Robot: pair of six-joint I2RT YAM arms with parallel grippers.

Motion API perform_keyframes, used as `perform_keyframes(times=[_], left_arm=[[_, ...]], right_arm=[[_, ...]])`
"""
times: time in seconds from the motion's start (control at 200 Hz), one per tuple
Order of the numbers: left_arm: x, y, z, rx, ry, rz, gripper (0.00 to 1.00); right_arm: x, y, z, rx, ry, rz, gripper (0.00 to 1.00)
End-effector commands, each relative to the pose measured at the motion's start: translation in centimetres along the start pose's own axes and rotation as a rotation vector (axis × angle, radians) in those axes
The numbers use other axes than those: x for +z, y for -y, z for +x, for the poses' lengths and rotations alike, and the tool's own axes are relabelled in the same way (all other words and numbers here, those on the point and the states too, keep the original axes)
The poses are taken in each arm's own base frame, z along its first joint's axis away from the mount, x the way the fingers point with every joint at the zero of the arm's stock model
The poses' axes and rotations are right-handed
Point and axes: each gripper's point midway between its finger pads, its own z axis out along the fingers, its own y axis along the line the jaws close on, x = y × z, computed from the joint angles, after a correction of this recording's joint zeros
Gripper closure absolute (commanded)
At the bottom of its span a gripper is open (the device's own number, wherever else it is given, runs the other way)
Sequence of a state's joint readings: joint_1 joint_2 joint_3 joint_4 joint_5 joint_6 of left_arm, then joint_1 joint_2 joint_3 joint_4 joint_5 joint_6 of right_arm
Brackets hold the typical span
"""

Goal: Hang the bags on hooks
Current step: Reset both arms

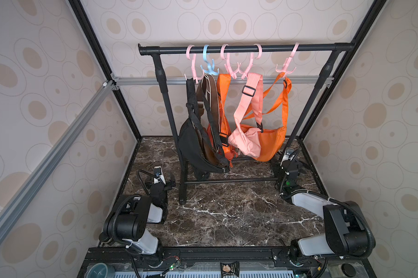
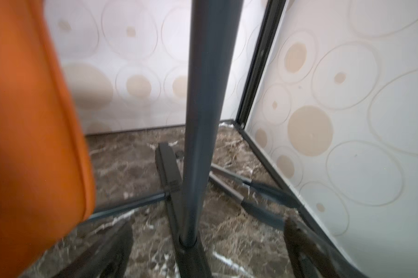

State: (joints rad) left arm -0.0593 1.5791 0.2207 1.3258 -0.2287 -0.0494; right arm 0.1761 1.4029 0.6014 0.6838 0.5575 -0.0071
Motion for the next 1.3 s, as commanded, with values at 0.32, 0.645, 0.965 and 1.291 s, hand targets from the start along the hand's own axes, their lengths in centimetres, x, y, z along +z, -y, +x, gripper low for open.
perform_keyframes(times=[0.32,0.645,0.965,1.291], left_arm=[[-0.4,-1.1,-1.0,-0.005,0.048,-0.068,0.00],[-0.4,-0.8,-1.0,0.002,0.047,-0.059,0.00],[-0.4,-0.8,-1.0,0.003,0.049,-0.059,0.00],[-0.4,-0.9,-1.1,0.003,0.050,-0.060,0.00]], right_arm=[[-1.8,-1.0,8.5,-0.098,-0.027,-0.081,0.01],[-0.1,-0.8,10.7,-0.015,-0.182,-0.198,0.00],[-0.1,-0.8,10.7,-0.018,-0.192,-0.200,0.00],[-0.1,-1.2,10.8,-0.025,-0.192,-0.219,0.00]])
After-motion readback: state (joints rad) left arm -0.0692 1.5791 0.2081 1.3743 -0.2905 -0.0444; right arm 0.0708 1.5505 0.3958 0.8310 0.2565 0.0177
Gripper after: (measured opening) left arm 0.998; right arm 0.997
